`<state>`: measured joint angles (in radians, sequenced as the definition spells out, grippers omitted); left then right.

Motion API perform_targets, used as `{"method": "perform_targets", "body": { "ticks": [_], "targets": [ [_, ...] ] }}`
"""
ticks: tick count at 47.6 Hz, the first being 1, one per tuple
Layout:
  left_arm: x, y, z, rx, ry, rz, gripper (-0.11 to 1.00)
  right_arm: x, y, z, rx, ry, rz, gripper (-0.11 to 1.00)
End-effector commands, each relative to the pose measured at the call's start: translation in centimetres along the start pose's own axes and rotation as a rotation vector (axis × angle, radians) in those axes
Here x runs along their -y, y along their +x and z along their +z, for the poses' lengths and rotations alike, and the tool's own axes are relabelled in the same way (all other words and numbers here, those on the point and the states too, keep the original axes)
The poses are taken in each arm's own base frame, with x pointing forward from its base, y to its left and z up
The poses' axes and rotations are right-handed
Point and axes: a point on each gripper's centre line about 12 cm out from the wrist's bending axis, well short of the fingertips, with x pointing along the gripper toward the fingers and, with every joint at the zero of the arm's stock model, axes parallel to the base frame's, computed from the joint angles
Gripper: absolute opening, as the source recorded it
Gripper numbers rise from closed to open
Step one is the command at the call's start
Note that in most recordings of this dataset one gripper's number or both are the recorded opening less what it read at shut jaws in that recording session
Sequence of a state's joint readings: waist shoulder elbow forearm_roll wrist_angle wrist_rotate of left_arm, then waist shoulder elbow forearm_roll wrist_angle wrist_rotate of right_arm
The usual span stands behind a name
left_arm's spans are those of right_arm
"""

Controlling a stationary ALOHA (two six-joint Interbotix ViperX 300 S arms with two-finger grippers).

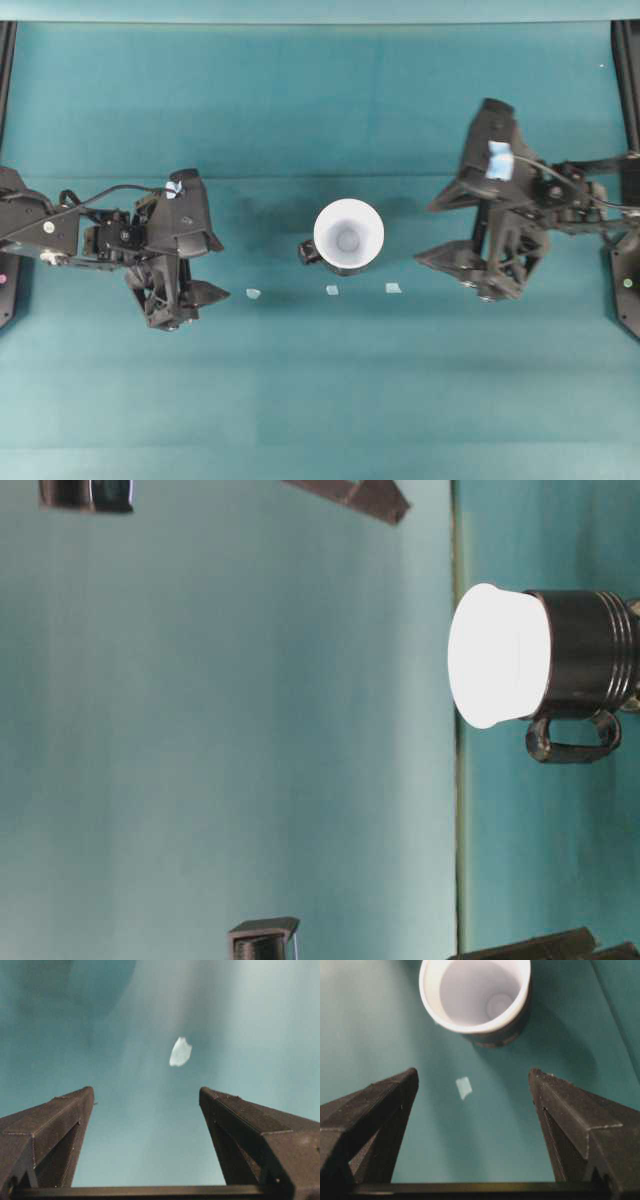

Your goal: Put a paper cup into the cup holder on your left arm.

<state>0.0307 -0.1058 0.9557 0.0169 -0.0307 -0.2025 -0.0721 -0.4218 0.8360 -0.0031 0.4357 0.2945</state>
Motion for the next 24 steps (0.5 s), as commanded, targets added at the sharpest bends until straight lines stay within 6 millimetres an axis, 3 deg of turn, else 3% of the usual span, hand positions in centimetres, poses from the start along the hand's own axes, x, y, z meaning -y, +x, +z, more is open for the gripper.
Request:
{"method": "perform_targets", "body": {
  "ticks": [1, 24],
  "targets": [
    [0.16, 0.01, 0.60, 0.021, 0.003, -0.005, 0.92, -0.18, -0.82, 0.35, 0.035, -0.007, 0.011, 0.94],
    [0.12, 0.00, 0.35, 0.015, 0.003, -0.004, 0.92, 0.04, -0.84, -0.37, 0.025, 0.000, 0.008, 0.94]
  ]
}}
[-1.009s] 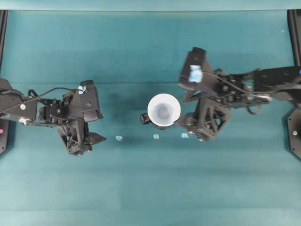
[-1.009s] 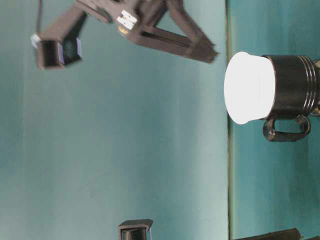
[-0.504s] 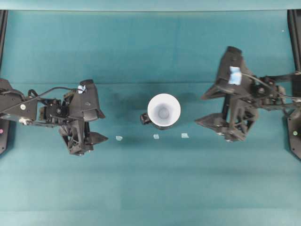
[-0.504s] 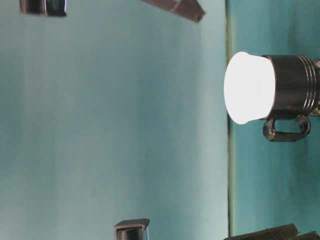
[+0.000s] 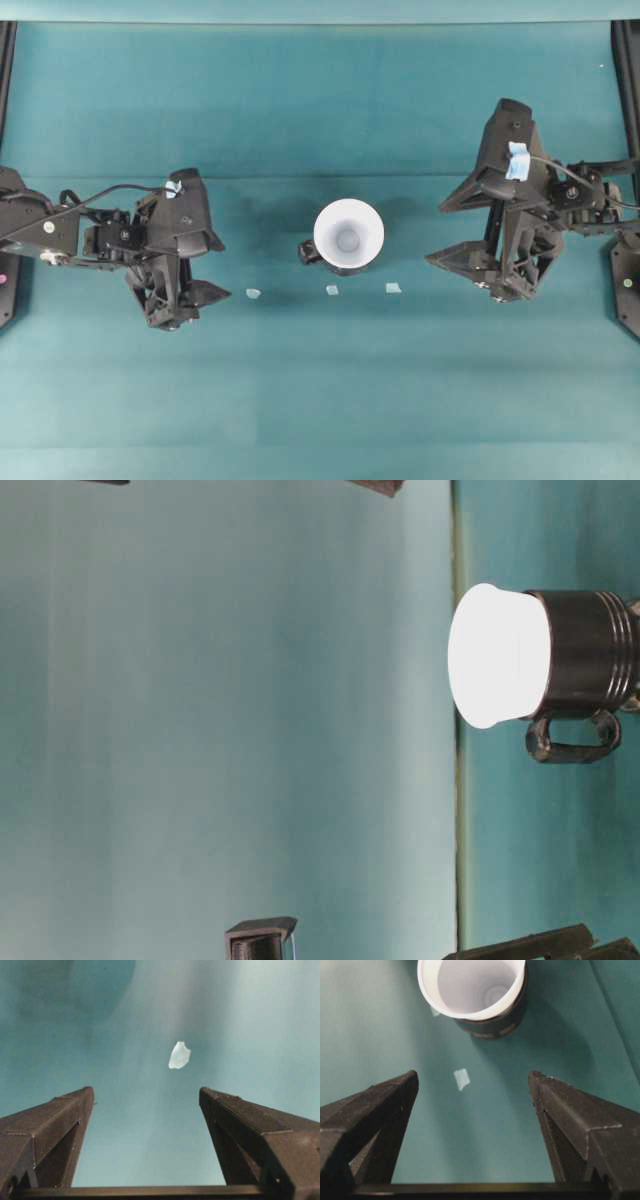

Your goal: Put a paper cup into the cup holder on your left arm.

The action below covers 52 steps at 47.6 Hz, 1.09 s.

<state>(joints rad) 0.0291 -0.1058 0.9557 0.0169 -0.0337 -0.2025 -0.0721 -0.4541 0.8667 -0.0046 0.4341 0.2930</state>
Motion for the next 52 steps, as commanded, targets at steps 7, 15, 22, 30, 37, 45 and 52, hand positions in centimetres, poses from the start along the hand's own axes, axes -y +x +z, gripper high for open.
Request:
{"method": "perform_targets", "body": {
  "ticks": [7, 15, 22, 30, 37, 45, 52],
  "targets": [
    [0.1, 0.0, 0.3, 0.012, 0.000, -0.002, 0.92, 0.0, -0.1, -0.1, 0.008, 0.007, 0.004, 0.94],
    [0.1, 0.0, 0.3, 0.012, 0.000, -0.002, 0.92, 0.0, -0.1, -0.3, 0.003, 0.007, 0.002, 0.94],
    [0.1, 0.0, 0.3, 0.012, 0.000, -0.002, 0.92, 0.1, 0.0, -0.5, -0.002, 0.007, 0.001, 0.94],
    [0.0, 0.0, -0.2, 0.000, 0.000, 0.000, 0.92, 0.2, 0.1, -0.8, -0.011, 0.011, -0.001, 0.94],
    [-0.1, 0.0, -0.5, -0.008, -0.005, 0.001, 0.92, 0.2, 0.2, -1.0, -0.016, 0.016, -0.001, 0.94],
    [0.0, 0.1, -0.4, -0.006, -0.003, 0.000, 0.92, 0.2, 0.2, -1.0, -0.017, 0.020, -0.002, 0.94],
    [-0.1, 0.1, -0.4, -0.006, -0.003, 0.001, 0.92, 0.3, 0.3, -1.3, -0.023, 0.022, -0.003, 0.94]
  ]
}}
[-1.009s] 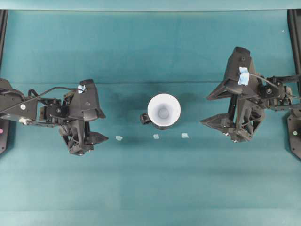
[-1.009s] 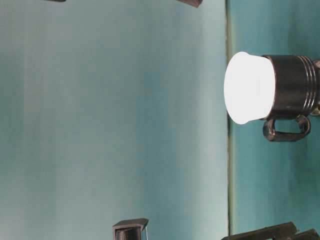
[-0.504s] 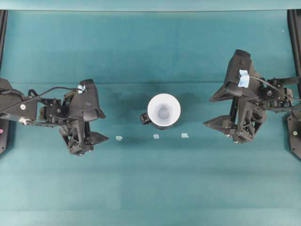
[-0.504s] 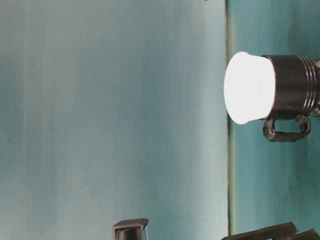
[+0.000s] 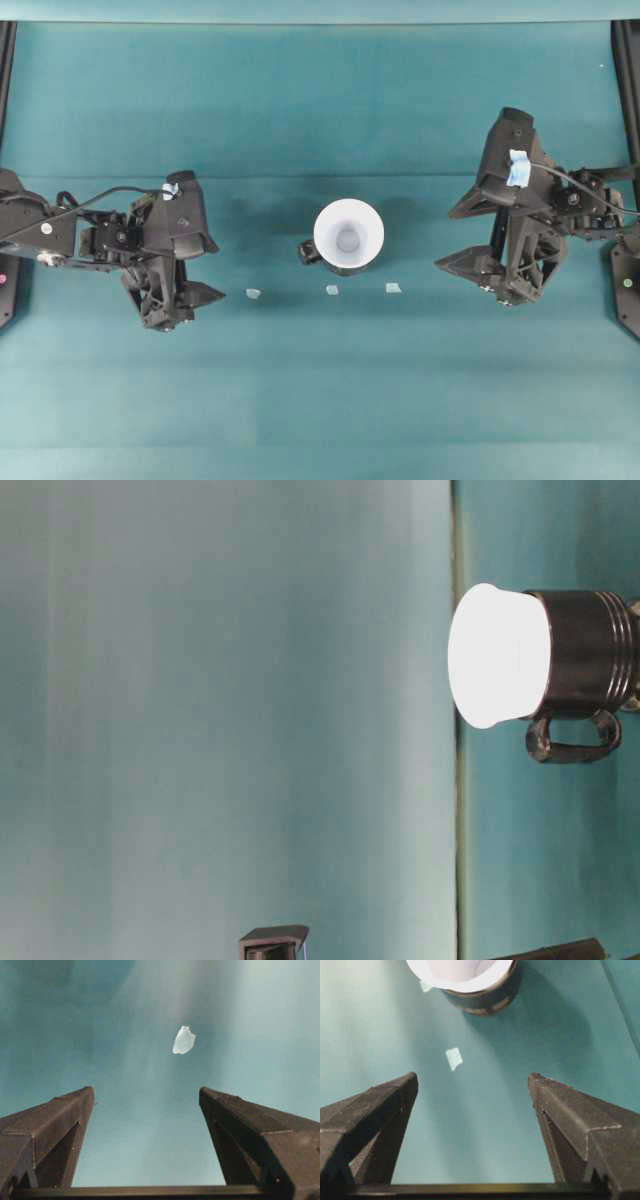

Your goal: Put a paper cup into the cup holder on your left arm.

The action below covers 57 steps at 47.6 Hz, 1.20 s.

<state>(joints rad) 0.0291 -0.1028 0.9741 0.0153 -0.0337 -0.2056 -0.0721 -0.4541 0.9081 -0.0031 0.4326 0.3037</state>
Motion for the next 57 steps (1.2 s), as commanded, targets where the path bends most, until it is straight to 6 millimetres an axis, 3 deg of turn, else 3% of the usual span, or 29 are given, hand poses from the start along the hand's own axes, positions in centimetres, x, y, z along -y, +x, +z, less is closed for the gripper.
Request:
{"method": "perform_targets", "body": {
  "ticks": [1, 57],
  "targets": [
    [0.1, 0.0, 0.3, 0.014, 0.002, -0.003, 0.92, -0.2, -0.2, 0.2, 0.014, 0.010, 0.008, 0.94],
    [0.0, 0.1, 0.0, 0.003, 0.002, -0.001, 0.92, -0.2, 0.9, 0.3, 0.041, 0.028, 0.017, 0.94]
  ]
}}
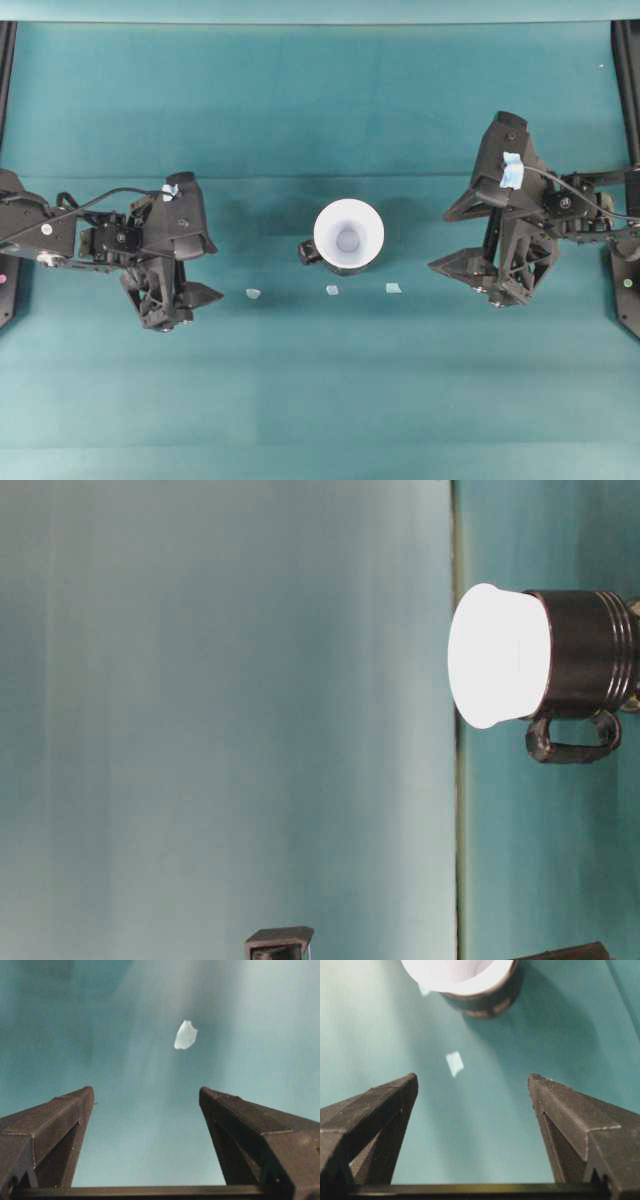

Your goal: Put a paper cup into the cup holder on your left arm.

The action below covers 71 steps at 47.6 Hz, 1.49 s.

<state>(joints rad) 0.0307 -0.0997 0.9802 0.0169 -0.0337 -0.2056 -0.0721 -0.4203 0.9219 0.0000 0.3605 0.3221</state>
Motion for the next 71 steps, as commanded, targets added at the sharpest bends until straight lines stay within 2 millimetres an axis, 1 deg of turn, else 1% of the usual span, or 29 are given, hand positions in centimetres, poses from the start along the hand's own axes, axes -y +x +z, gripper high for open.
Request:
{"method": "perform_targets", "body": {
  "ticks": [1, 47, 71],
  "targets": [
    [0.10, 0.00, 0.27, 0.012, 0.001, -0.003, 0.92, -0.22, -0.14, 0.36, 0.018, 0.007, 0.009, 0.94],
    [0.21, 0.21, 0.57, 0.015, 0.001, -0.005, 0.92, 0.02, 0.05, -0.32, 0.002, 0.005, 0.003, 0.94],
    [0.16, 0.21, 0.58, 0.015, 0.000, -0.004, 0.92, 0.05, 0.05, -0.31, 0.002, 0.009, 0.002, 0.94]
  ]
}}
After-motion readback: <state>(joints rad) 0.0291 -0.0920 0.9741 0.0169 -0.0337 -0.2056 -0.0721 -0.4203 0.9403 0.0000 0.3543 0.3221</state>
